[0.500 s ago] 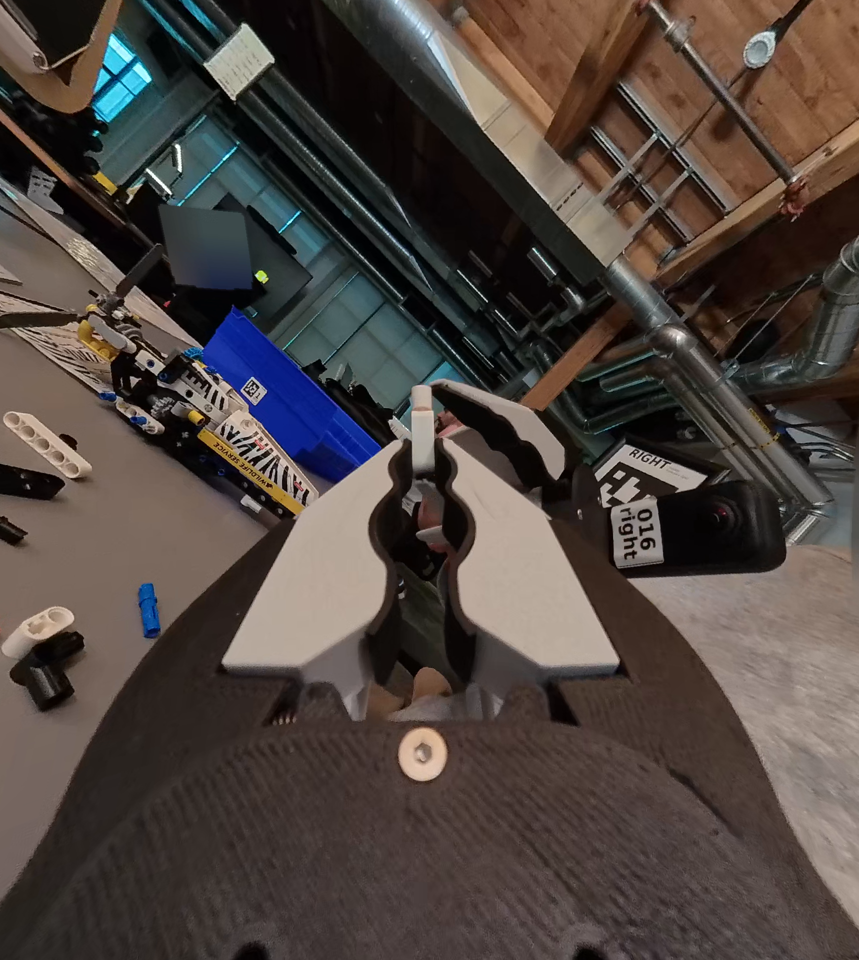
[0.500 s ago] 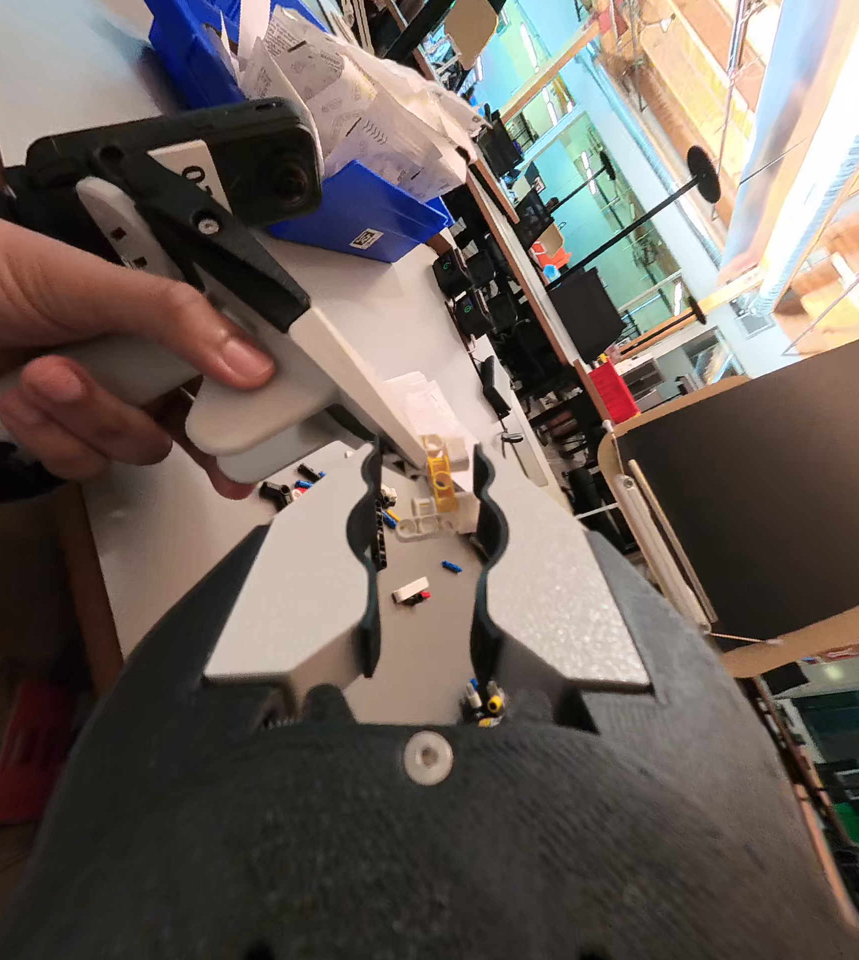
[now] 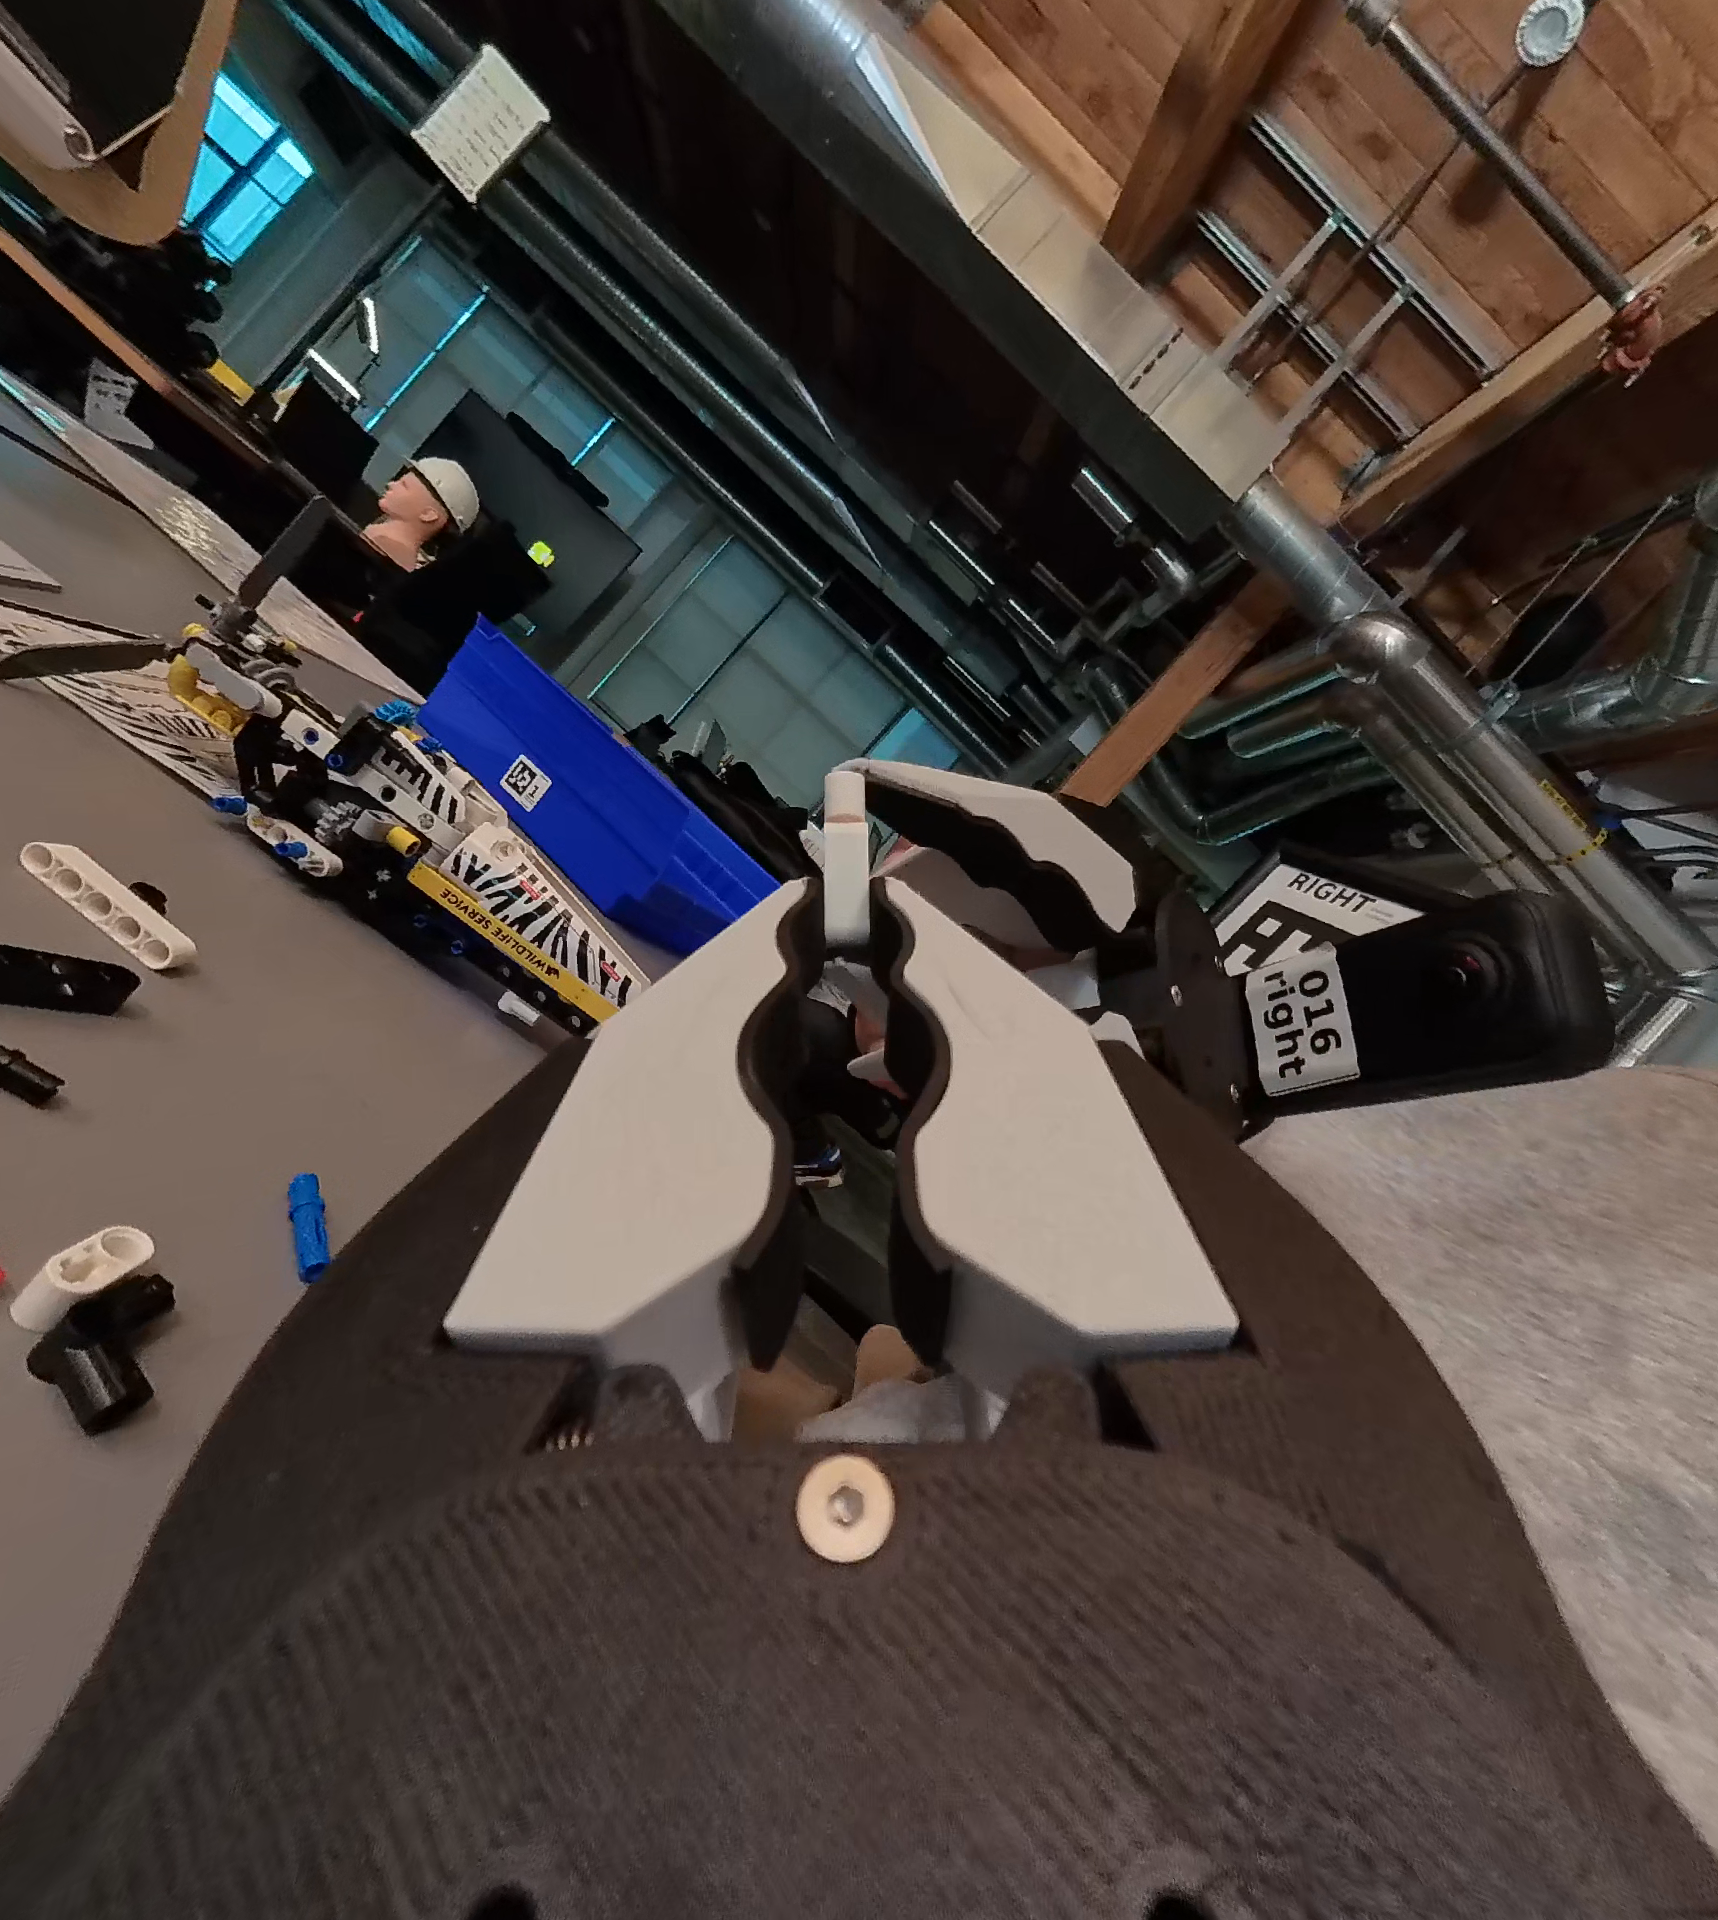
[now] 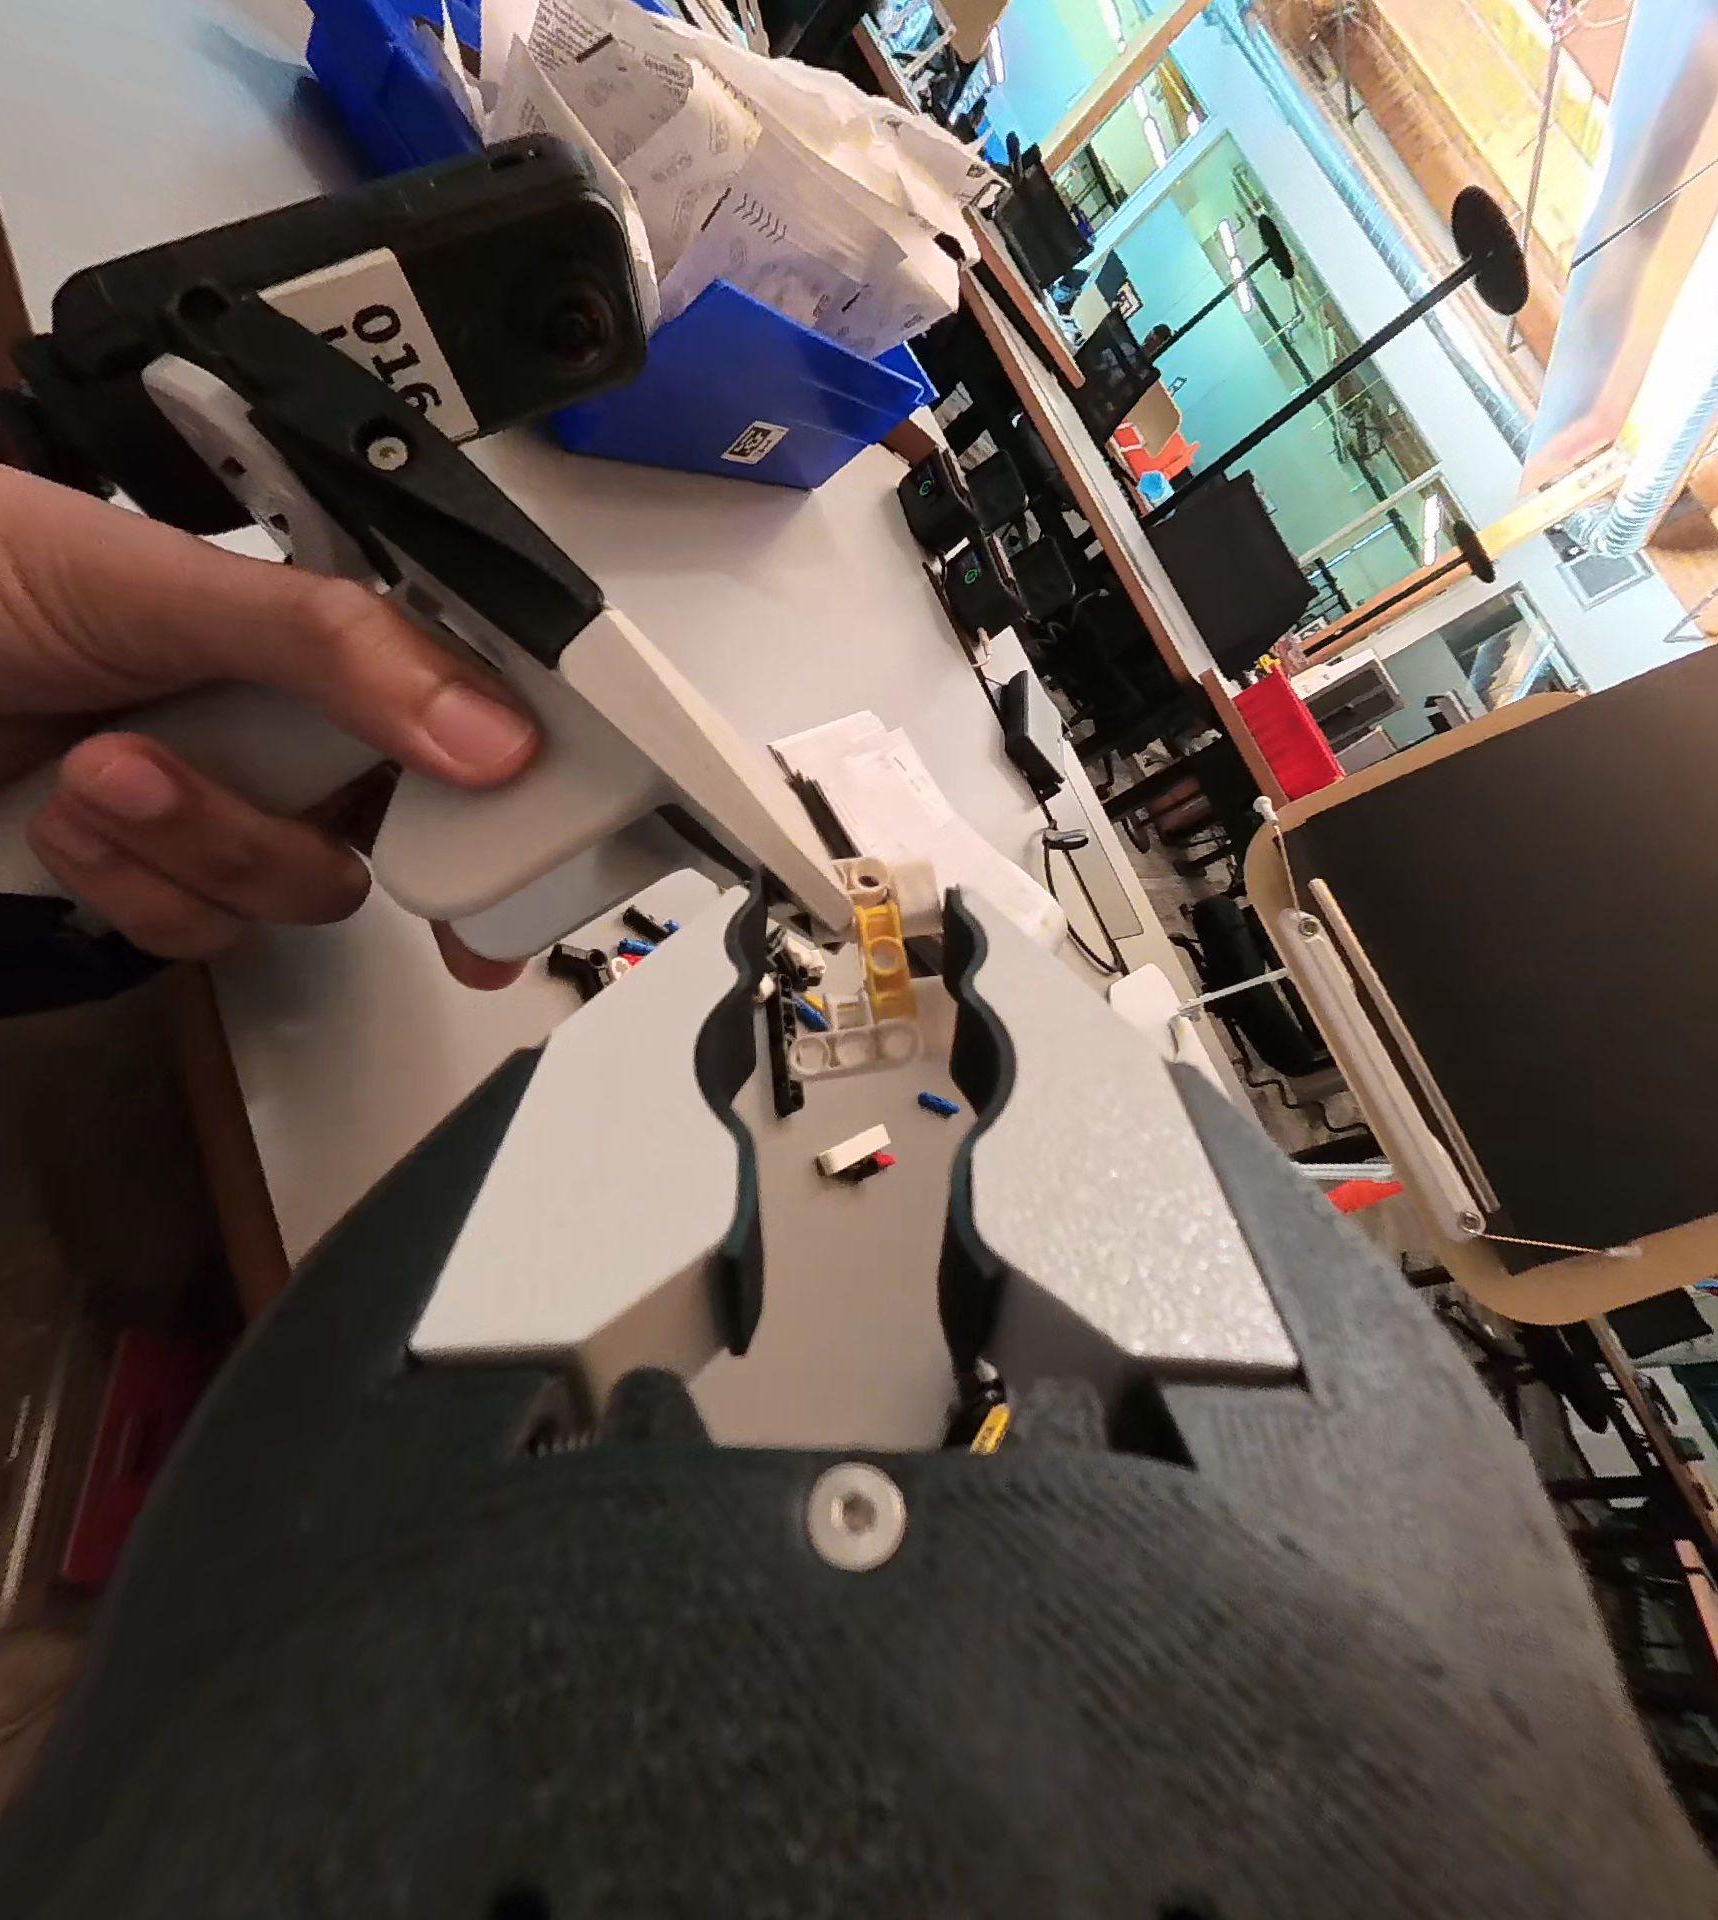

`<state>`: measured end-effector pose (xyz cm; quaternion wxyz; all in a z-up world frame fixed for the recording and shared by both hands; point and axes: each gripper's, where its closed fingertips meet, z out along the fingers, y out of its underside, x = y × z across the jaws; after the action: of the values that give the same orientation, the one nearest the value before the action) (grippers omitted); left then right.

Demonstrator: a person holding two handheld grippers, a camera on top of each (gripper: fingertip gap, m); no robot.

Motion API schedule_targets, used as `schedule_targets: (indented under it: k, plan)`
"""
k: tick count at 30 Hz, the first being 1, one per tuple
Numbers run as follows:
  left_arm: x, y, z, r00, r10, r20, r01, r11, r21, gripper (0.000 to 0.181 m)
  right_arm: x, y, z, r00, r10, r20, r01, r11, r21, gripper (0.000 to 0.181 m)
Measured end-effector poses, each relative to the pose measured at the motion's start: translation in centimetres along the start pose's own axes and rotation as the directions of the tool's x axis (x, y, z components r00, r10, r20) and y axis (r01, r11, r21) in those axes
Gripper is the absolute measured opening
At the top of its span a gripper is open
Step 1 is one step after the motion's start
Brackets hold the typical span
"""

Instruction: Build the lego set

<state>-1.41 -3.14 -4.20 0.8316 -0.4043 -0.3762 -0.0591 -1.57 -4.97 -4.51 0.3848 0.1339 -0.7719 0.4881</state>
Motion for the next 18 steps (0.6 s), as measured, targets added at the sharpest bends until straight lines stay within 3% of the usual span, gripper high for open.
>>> schedule_targets:
  k: [1, 7, 13, 18]
  plan:
    - [0.0, 0.0, 0.0, 1.0, 0.003, 0.0, -0.003, 1.0, -0.001, 0.005, 0.0, 0.0, 0.0, 1.0, 0.004, 0.002, -0.004, 1.0, -0.001, 0.032]
    - [0.1, 0.3, 0.2, 0.999, 0.042, 0.015, -0.041, 0.999, -0.022, 0.005, -0.2, 0.6, 0.1, 0.999, 0.037, 0.037, -0.036, 0.998, -0.048, 0.035]
    - [-0.7, 1.0, 0.2, 0.975, 0.187, 0.117, -0.176, 0.979, -0.1, 0.005, -0.2, 1.8, 0.1, 0.999, -0.042, 0.025, 0.044, 0.993, -0.109, 0.03]
    - [-0.7, 1.0, 0.2, 0.977, 0.182, 0.109, -0.171, 0.98, -0.102, 0.005, -0.3, 1.8, 0.2, 0.998, -0.049, 0.032, 0.053, 0.993, -0.11, 0.03]
